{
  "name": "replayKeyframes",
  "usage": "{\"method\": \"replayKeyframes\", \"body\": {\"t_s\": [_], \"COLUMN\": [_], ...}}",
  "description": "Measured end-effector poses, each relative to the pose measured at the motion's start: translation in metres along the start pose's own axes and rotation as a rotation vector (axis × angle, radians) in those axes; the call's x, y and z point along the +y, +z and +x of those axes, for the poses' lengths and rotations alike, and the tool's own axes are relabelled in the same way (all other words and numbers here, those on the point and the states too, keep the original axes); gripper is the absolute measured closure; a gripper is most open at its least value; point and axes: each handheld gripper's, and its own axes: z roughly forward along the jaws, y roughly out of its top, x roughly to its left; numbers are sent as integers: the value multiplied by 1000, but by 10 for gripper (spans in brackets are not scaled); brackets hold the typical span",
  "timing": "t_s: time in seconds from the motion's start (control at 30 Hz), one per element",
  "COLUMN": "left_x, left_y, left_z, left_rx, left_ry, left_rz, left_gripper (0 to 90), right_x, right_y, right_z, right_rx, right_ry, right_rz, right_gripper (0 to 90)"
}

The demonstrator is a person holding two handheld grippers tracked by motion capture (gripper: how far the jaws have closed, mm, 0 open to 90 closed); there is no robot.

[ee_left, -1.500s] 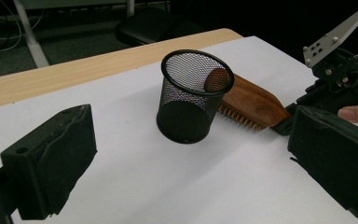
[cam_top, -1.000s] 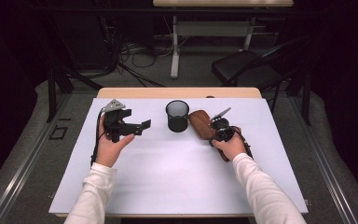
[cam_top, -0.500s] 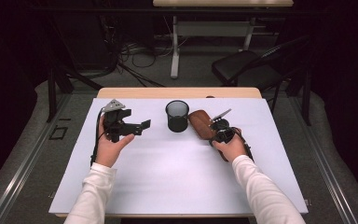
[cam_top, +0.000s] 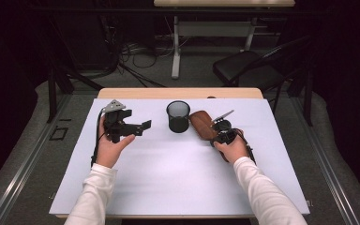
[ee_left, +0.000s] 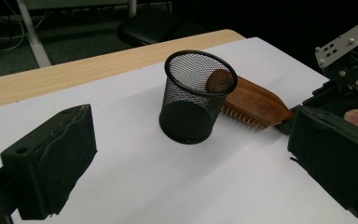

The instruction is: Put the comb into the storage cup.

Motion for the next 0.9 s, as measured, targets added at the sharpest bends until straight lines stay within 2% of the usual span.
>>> {"method": "replayKeyframes", "body": {"t_s": [0.07, 0.17, 0.27, 0.5, 0.57, 0.9], "left_x": [0, 0, 0, 0, 0, 1], "left_y": [0, 0, 0, 0, 0, -2], "left_z": [0, 0, 0, 0, 0, -3], "left_rx": [0, 0, 0, 0, -1, -19], "left_ry": [2, 0, 0, 1, 1, 0], "left_rz": [0, 0, -1, 0, 1, -13], "left_gripper": [10, 10, 10, 10, 10, 10], "right_x": [0, -2, -2, -2, -2, -2], "right_y": [-2, -1, -2, -7, -10, -23], "right_z": [0, 0, -1, -3, -3, -6], "right_rx": [-9, -1, -4, -5, -2, -7], "right_ry": [-5, 12, 11, 16, 30, 31], "right_rz": [8, -29, -29, -76, -81, -164], "right_gripper": [722, 722, 722, 722, 722, 722]}}
